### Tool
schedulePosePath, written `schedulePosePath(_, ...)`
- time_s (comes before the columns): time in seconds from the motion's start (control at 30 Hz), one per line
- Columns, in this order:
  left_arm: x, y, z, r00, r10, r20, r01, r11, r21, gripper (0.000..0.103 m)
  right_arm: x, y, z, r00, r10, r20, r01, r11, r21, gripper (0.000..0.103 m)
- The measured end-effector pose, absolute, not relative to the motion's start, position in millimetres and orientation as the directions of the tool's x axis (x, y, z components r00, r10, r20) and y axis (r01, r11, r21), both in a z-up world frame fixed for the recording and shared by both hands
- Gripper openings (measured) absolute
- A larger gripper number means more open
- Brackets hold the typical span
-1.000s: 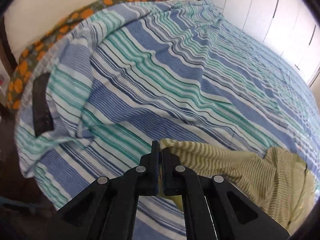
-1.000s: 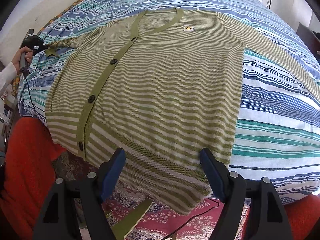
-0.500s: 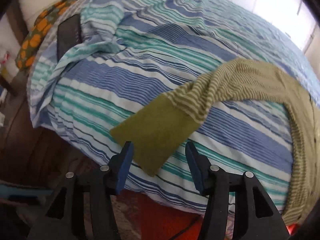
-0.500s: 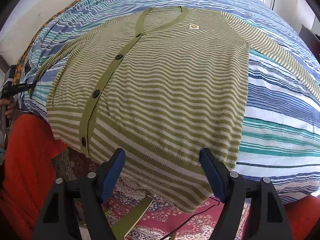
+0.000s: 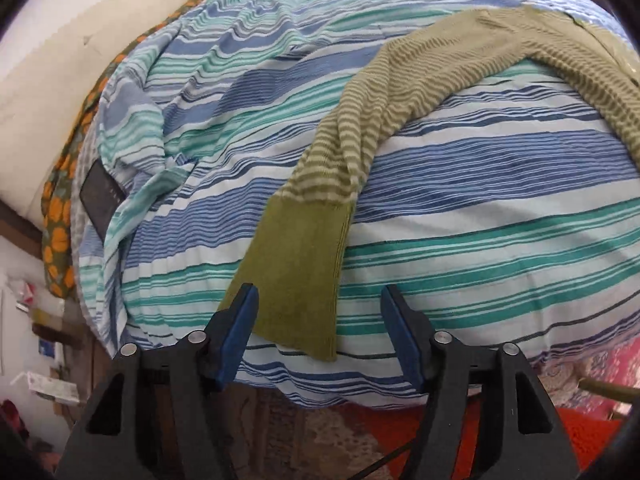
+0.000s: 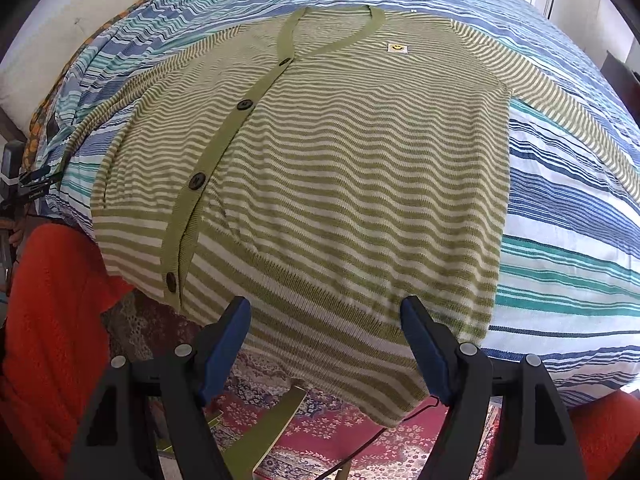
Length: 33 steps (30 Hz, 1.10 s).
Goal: Fold small clothes
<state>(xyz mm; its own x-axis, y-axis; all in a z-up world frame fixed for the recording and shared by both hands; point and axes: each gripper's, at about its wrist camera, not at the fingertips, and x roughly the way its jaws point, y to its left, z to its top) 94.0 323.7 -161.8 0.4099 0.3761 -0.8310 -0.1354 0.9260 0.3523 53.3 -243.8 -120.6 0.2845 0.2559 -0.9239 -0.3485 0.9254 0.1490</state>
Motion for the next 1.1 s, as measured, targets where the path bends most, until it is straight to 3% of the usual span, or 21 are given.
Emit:
schedulePosePath(0.03, 96, 341, -162, 0.381, 0.300, -0.875, -0.190, 0.951, 0.243, 0.013, 53, -244, -120, 0.286, 0.256, -0.923, -0.349, 0.925, 0.148, 0.077)
schedulePosePath(0.07, 96, 361, -158, 0.372, 0.209, -0.904, -0.264, 0.958, 0.112, 0.000, 53, -243, -119, 0.288, 0.256, -0.923, -0.351, 0.925, 0.147, 0.077)
schedulePosePath(0.23, 82, 456, -86, 0.584, 0.015, -0.812, -0.536, 0.758, -0.372, 0.001, 50, -241, -118, 0.292, 0.245, -0.925, -0.364, 0.923, 0.129, 0.077)
schedulePosePath(0.3, 84, 492, -69, 0.587, 0.037, -0.809, -0.623, 0.658, -0.422, 0.001, 50, -239, -119, 0.288, 0.239, -0.927, -0.367, 0.922, 0.124, 0.077)
schedulePosePath(0.47, 108, 552, -104, 0.419, 0.050, -0.907, -0.790, 0.513, -0.336, 0.001, 52, -236, -121, 0.284, 0.236, -0.929, -0.365, 0.923, 0.123, 0.077)
schedulePosePath(0.57, 115, 566, -141, 0.364, -0.041, -0.930, -0.836, 0.425, -0.346, 0.010, 53, -236, -120, 0.283, 0.235, -0.930, -0.362, 0.924, 0.123, 0.077)
schedulePosePath(0.63, 104, 570, -141, 0.427, -0.032, -0.904, -0.831, 0.381, -0.406, 0.033, 52, -236, -118, 0.286, 0.233, -0.929, -0.365, 0.923, 0.119, 0.077)
schedulePosePath(0.67, 96, 571, -137, 0.469, -0.014, -0.883, -0.821, 0.362, -0.442, 0.059, 51, -235, -117, 0.288, 0.232, -0.929, -0.368, 0.922, 0.116, 0.077)
schedulePosePath(0.73, 75, 574, -129, 0.528, 0.039, -0.849, -0.810, 0.324, -0.489, 0.074, 50, -235, -117, 0.289, 0.230, -0.929, -0.374, 0.921, 0.112, 0.077)
schedulePosePath(0.83, 57, 576, -130, 0.571, 0.033, -0.821, -0.777, 0.345, -0.527, 0.074, 50, -235, -119, 0.283, 0.230, -0.931, -0.375, 0.920, 0.113, 0.077)
schedulePosePath(1.0, 61, 547, -117, 0.527, 0.075, -0.847, -0.753, 0.504, -0.423, 0.073, 50, -234, -113, 0.304, 0.245, -0.921, -0.383, 0.916, 0.118, 0.076)
schedulePosePath(1.1, 97, 496, -96, 0.518, 0.052, -0.854, -0.639, 0.688, -0.345, 0.073, 50, -236, -103, 0.323, 0.251, -0.912, -0.382, 0.917, 0.117, 0.076)
